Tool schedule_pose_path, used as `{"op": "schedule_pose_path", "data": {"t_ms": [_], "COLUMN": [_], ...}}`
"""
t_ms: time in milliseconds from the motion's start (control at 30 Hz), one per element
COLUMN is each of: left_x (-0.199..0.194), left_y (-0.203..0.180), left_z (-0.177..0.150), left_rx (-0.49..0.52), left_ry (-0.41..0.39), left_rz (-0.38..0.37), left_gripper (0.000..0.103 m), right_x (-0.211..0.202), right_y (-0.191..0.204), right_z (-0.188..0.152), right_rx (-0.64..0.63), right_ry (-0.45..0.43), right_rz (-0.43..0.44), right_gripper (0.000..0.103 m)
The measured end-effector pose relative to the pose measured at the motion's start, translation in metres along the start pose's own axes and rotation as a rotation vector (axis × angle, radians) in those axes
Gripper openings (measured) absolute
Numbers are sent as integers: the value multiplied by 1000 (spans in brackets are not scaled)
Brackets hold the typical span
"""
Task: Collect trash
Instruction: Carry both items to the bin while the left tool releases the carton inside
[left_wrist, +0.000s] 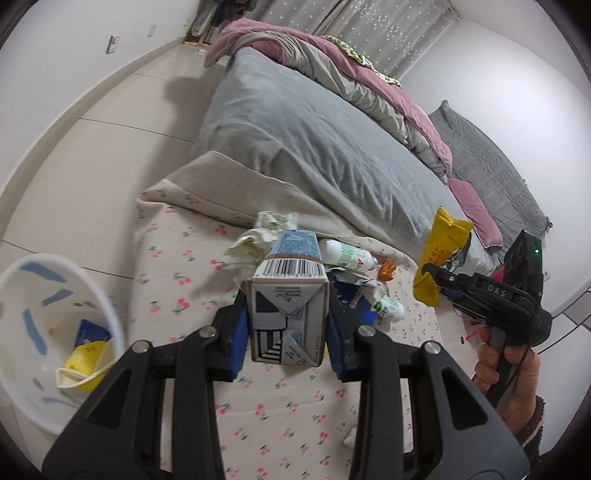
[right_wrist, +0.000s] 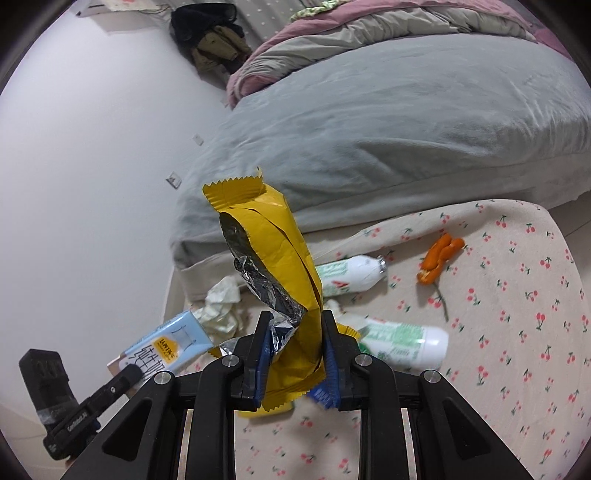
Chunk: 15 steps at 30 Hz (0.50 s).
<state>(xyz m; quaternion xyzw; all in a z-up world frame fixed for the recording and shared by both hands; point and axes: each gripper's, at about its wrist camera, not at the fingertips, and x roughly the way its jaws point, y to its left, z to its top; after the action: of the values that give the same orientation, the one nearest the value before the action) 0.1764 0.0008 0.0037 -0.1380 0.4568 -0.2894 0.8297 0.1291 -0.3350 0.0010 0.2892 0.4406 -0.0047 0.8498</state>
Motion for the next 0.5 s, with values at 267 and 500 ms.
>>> {"op": "schedule_pose_path", "data": {"t_ms": [267,500], "left_x": [-31,-56], "left_y": [29,59], "left_z": [-12,-23], "left_rx": [-25,-52], "left_ry": [-27,-43], "left_rz": [69,149], "left_gripper": [38,38], "right_x": [10,28], "right_y": [41,80], "right_z": [-20,-39], "right_rx": [-77,-155], "right_ry": [30,73], "right_rz": [29,57], "right_gripper": [26,26]}}
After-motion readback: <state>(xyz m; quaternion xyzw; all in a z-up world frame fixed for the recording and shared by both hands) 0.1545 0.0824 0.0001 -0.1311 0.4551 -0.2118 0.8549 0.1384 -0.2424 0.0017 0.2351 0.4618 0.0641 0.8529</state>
